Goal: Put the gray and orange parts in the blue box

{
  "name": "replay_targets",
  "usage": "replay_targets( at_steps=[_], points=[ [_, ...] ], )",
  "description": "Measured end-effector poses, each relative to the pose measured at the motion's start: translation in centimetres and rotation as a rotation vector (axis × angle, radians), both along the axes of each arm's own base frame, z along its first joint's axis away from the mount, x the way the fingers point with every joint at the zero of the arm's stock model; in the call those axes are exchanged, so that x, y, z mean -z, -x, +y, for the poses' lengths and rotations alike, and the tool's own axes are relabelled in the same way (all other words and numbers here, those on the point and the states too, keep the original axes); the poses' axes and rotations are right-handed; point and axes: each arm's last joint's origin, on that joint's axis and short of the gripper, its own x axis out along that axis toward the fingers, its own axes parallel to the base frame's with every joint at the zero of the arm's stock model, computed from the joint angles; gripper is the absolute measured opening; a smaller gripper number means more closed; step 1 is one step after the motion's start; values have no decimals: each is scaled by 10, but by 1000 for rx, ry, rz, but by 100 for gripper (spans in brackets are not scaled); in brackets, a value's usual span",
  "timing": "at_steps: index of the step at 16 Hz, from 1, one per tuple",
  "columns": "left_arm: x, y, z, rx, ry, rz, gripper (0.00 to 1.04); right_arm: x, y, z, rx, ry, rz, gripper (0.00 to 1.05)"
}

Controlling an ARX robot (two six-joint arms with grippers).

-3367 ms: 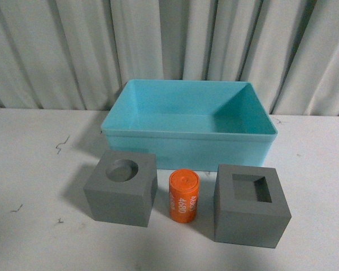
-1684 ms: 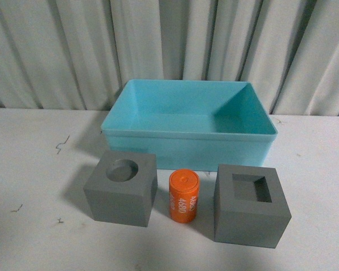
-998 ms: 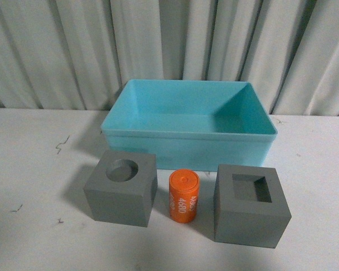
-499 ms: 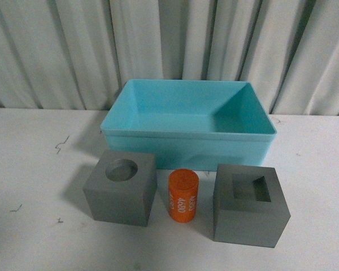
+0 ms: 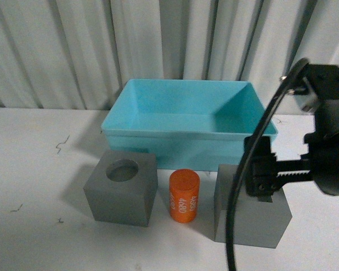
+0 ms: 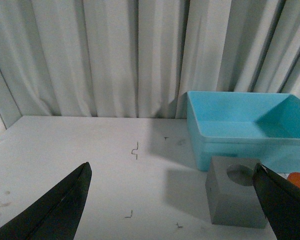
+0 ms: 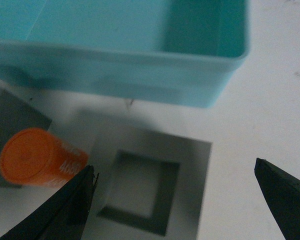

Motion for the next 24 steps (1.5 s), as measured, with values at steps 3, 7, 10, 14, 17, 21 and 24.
replay_targets(
  at_steps=[3, 7, 10, 14, 17, 21, 24],
  points=[
    [0, 0, 0, 0, 0, 0, 98, 5, 8, 15, 8, -2, 28, 98],
    [0, 0, 0, 0, 0, 0, 98, 15, 16, 12, 67, 38, 73, 98],
    [0, 0, 0, 0, 0, 0, 98, 29, 13, 8, 99, 44, 83, 98],
    [0, 0, 0, 0, 0, 0, 98, 41, 0, 8, 122, 44, 92, 98],
    [0, 0, 0, 0, 0, 0, 98, 45, -7, 11, 133, 38, 97, 89],
    [0, 0, 0, 0, 0, 0, 98, 46, -7, 12, 143, 24, 105, 47],
    [0, 0, 0, 0, 0, 0, 98, 41, -2, 2, 175, 27, 112, 20]
  ],
)
